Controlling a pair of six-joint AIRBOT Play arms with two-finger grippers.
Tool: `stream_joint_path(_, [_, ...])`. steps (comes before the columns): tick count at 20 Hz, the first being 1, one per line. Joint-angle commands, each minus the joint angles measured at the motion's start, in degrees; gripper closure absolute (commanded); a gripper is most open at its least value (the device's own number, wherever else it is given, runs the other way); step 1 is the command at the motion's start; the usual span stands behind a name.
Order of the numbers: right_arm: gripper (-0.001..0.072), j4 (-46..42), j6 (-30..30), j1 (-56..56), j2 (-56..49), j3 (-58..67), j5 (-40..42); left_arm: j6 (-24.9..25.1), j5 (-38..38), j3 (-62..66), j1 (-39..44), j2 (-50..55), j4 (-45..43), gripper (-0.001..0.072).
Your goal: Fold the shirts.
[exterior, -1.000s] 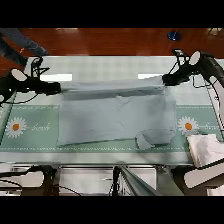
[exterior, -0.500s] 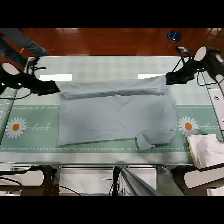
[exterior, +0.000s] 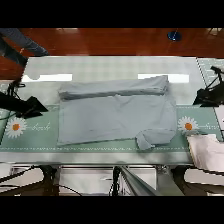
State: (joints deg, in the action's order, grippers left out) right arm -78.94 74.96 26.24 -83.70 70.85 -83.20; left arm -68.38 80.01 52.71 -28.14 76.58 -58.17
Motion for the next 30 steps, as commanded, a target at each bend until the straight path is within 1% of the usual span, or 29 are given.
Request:
stream_joint_path(1, [0.0253, 8.1, -5.1, 6.0, 2.6, -11.7, 0.7, 5.0, 2.3, -12.7, -2.4, -4.1, 6.5, 0.0158])
stream_joint_path(4, [0.0253, 8.8, -5.9, 6.2, 3.3, -13.5, 2.4, 4.9, 1.6, -19.3, -3.9, -7.8, 1.9, 0.0158])
stream_joint_path(8, [0.0253, 12.2, -6.7, 6.2, 3.9, -13.5, 3.3, 5.8, 1.1, -24.0, -8.8, -14.1, -0.5, 0.0158])
stream_joint_path(11, [0.0254, 12.6, -6.7, 6.2, 3.9, -13.5, 3.1, 5.8, 2.6, -25.4, -9.3, -14.6, -4.6, 0.0158])
stream_joint_path(14, [0.0254, 12.6, -6.7, 6.2, 3.9, -13.5, 2.9, 5.8, 1.1, -27.2, -9.3, -14.6, -4.0, 0.0158])
stream_joint_path(17, [0.0258, 12.6, -6.7, 6.2, 3.9, -13.5, 2.5, 5.8, -2.0, -28.3, -8.7, -14.3, -0.6, 0.0159])
stream_joint_path(19, [0.0261, 12.7, -6.7, 6.2, 3.9, -13.5, 2.3, 5.8, -4.8, -28.4, -5.9, -14.3, 0.9, 0.0159])
stream_joint_path(21, [0.0261, 12.7, -6.7, 6.2, 3.9, -13.5, 2.1, 5.3, -7.8, -28.4, -1.4, -14.3, 3.2, 0.0160])
stream_joint_path(23, [0.0262, 12.6, -6.7, 6.2, 4.0, -13.5, 1.8, 1.6, -10.7, -28.4, 4.3, -13.4, 3.1, 0.0168])
stream_joint_path(26, [0.0262, 12.6, -6.7, 6.2, 4.5, -13.5, 1.4, -1.7, -11.0, -28.4, 12.3, -8.2, 2.5, 0.0169])
stream_joint_path(27, [0.0262, 12.6, -6.7, 6.2, 5.2, -13.6, 1.7, -2.0, -11.1, -28.4, 14.1, -6.4, 2.5, 0.0242])
stream_joint_path(28, [0.0263, 12.6, -6.7, 6.2, 6.2, -13.5, 2.0, -2.4, -11.4, -28.4, 15.6, -5.0, 2.5, 0.0526])
stream_joint_path(29, [0.0281, 12.4, -6.7, 6.2, 7.2, -13.5, 2.4, -2.4, -11.6, -28.4, 16.2, -4.4, 2.8, 0.0682])
stream_joint_path(30, [0.0292, 12.4, -6.7, 6.2, 8.3, -13.5, 2.9, -2.4, -12.1, -28.4, 16.3, -4.5, 2.9, 0.0683])
